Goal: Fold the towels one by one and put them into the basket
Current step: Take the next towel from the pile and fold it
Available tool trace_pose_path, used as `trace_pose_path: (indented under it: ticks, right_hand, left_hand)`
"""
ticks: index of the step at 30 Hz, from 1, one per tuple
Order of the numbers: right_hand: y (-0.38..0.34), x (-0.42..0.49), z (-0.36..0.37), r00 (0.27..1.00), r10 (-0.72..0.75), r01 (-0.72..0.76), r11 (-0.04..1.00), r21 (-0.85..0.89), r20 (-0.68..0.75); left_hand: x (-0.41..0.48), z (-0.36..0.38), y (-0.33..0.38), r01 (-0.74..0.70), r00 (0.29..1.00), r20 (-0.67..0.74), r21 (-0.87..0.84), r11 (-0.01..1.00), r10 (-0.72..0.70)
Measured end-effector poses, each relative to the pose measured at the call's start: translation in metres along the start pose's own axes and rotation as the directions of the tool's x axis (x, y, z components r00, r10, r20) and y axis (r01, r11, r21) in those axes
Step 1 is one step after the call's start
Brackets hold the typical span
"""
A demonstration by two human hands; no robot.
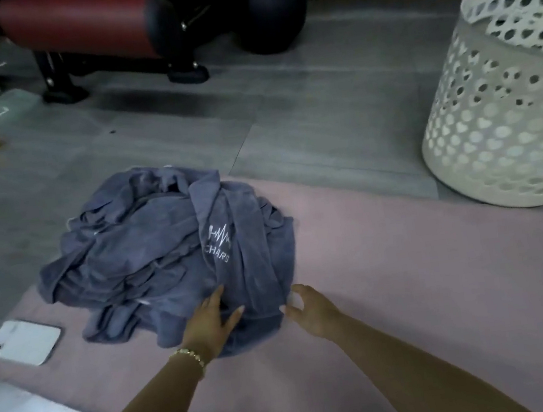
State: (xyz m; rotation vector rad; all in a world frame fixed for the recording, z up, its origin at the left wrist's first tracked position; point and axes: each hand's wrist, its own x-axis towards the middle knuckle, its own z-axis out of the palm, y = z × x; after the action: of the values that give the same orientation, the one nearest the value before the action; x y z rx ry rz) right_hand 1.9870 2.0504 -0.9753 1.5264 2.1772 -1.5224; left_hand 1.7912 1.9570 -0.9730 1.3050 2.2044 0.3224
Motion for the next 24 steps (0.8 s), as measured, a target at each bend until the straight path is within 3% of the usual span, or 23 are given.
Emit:
trace_pose_path:
  ticks: [4, 8, 11, 13, 16, 18, 20, 24]
  right_hand:
    - [-0.004, 0.034, 0.035, 0.994, 0.087, -0.055, 0.925, 0.375, -0.067]
    - [-0.017, 0.053, 0.042, 0.963, 0.257, -0.158, 0.779, 0.606, -0.079]
    - [-0.023, 0.060, 0.034, 0.949, 0.316, -0.227, 0.720, 0.656, -0.019]
    - [-0.025, 0.063, 0.027, 0.946, 0.319, -0.173, 0.663, 0.728, -0.066]
    - [-0.019, 0.054, 0.001, 0.919, 0.361, -0.044, 0.497, 0.867, -0.161]
    - [-0.005, 0.038, -0.031, 0.901, 0.370, 0.018, 0.493, 0.870, -0.228]
    - [0.017, 0.012, -0.067, 0.886, 0.367, 0.070, 0.503, 0.861, -0.286]
    - [0.070, -0.046, -0.131, 0.838, 0.401, 0.153, 0.479, 0.865, -0.370]
  left_hand:
    - [0.011, 0.014, 0.006, 0.028, 0.996, -0.073, -0.362, 0.932, -0.058]
    - [0.021, 0.019, 0.021, 0.122, 0.973, -0.076, -0.633, 0.765, -0.218]
    - [0.034, 0.021, 0.022, 0.119, 0.980, -0.066, -0.564, 0.817, -0.188]
    - [0.039, 0.019, 0.023, 0.101, 0.982, -0.085, -0.524, 0.846, -0.170]
    - [0.041, 0.016, 0.037, 0.019, 0.954, -0.238, -0.564, 0.826, -0.184]
    - [0.038, 0.013, 0.054, -0.055, 0.920, -0.350, -0.567, 0.822, -0.180]
    - [0.033, 0.011, 0.079, -0.101, 0.916, -0.386, -0.480, 0.872, -0.106]
    - [0.022, 0.018, 0.142, -0.247, 0.934, -0.322, -0.261, 0.933, 0.157]
